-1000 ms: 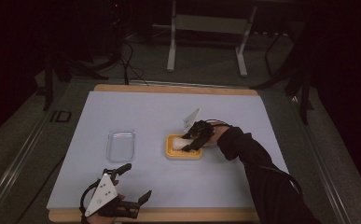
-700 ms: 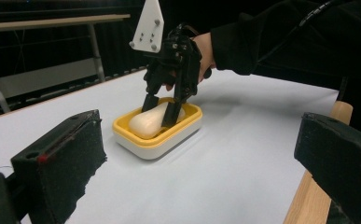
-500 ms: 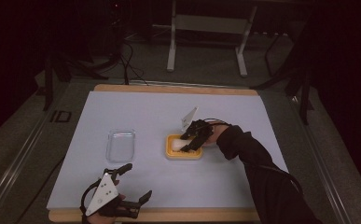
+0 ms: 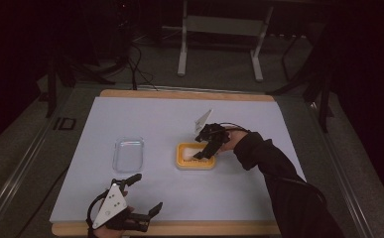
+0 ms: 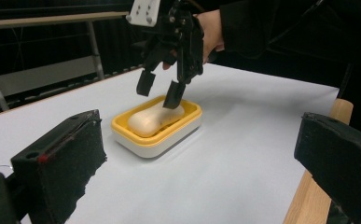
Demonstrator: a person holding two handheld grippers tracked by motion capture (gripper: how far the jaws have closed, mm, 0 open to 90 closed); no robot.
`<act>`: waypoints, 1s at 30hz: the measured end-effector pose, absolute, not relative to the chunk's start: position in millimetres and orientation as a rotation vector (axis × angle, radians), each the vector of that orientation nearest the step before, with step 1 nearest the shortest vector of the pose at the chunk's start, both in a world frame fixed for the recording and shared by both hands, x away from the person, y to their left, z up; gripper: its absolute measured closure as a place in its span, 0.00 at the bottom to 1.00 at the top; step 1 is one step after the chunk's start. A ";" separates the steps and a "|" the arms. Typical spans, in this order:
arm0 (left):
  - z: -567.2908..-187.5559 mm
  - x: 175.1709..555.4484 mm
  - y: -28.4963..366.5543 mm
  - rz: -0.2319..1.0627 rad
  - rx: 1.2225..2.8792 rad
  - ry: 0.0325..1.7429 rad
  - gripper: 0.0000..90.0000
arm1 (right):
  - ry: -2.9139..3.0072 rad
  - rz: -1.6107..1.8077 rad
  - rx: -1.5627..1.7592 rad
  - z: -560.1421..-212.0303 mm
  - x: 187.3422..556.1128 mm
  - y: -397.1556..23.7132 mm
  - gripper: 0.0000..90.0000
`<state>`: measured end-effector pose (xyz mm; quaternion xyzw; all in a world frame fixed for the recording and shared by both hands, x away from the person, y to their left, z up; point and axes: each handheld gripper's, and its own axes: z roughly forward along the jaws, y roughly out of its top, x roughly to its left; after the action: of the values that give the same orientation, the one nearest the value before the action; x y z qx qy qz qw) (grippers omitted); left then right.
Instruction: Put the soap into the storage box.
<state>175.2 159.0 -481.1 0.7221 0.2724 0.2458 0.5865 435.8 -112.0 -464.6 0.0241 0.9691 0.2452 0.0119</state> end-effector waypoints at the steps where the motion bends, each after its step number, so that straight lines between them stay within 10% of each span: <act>1: -481.0 175.3 159.2 0.573 1.684 0.635 0.02 | 3.017 0.776 0.097 -462.3 434.8 -113.3 0.29; 7: -480.5 174.7 159.9 0.574 1.683 0.637 0.02 | 2.964 0.844 0.217 -446.1 430.8 -122.4 0.15; 30: -482.0 175.1 157.2 0.559 1.707 0.627 0.02 | 2.616 1.004 0.639 -425.8 402.1 -177.8 0.15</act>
<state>175.1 157.2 -482.0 0.7303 0.2685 0.2392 0.5808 402.1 -177.8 -425.8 0.2204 0.9021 0.3462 0.1335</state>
